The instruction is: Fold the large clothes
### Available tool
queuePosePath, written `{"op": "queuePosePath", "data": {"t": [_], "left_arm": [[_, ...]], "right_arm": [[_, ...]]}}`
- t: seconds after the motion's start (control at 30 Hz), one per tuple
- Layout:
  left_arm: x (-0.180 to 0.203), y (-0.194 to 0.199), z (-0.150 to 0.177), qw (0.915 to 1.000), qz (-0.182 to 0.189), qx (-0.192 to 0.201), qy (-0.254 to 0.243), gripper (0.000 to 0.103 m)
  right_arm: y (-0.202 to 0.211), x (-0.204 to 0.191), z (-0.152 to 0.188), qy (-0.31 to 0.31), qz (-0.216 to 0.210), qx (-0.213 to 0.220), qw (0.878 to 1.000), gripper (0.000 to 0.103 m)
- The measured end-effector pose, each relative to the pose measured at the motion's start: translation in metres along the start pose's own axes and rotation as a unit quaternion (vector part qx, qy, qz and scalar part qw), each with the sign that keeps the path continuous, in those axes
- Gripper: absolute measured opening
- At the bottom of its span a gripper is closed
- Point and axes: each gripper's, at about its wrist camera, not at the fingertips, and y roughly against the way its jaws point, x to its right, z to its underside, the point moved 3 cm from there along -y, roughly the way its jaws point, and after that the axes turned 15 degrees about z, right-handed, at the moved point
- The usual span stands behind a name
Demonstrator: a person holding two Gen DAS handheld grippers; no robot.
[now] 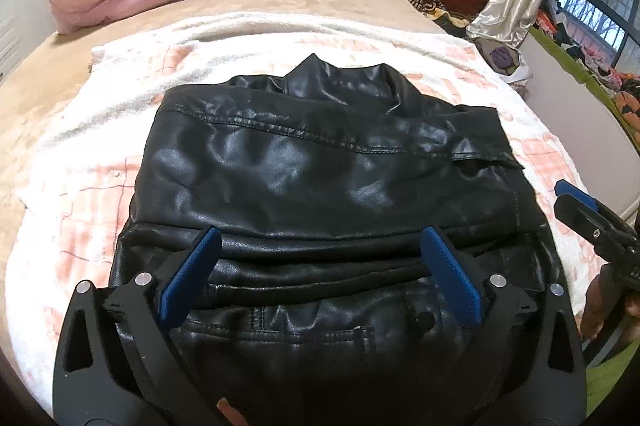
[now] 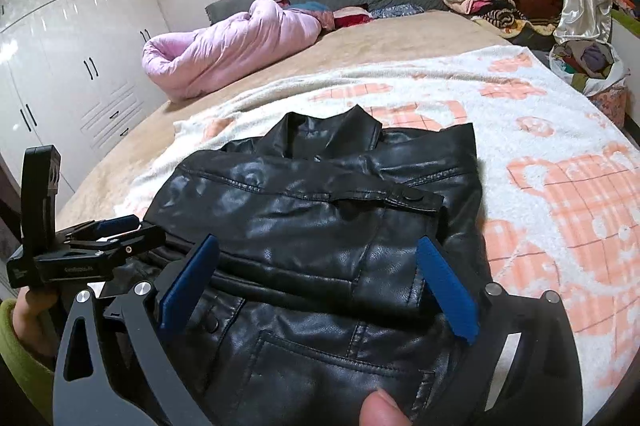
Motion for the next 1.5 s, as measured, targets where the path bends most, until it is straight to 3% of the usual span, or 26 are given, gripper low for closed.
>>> {"op": "queuePosePath", "data": {"t": [0.6,0.73,1.5], "left_arm": [[0.017,0.036,0.01,0.9995,0.013,0.015,-0.025,0.093],[0.018,0.045,0.012,0.9993,0.013,0.021,-0.028,0.093],[0.011,0.068,0.05,0.9993,0.002,0.009,-0.036,0.093]], "right_arm": [[0.052,-0.008,0.006,-0.009,-0.017,0.035,0.999,0.099],[0.06,-0.012,0.009,0.001,-0.004,0.04,0.999,0.099],[0.082,-0.012,0.054,0.034,0.024,-0.005,0.999,0.099]]}}
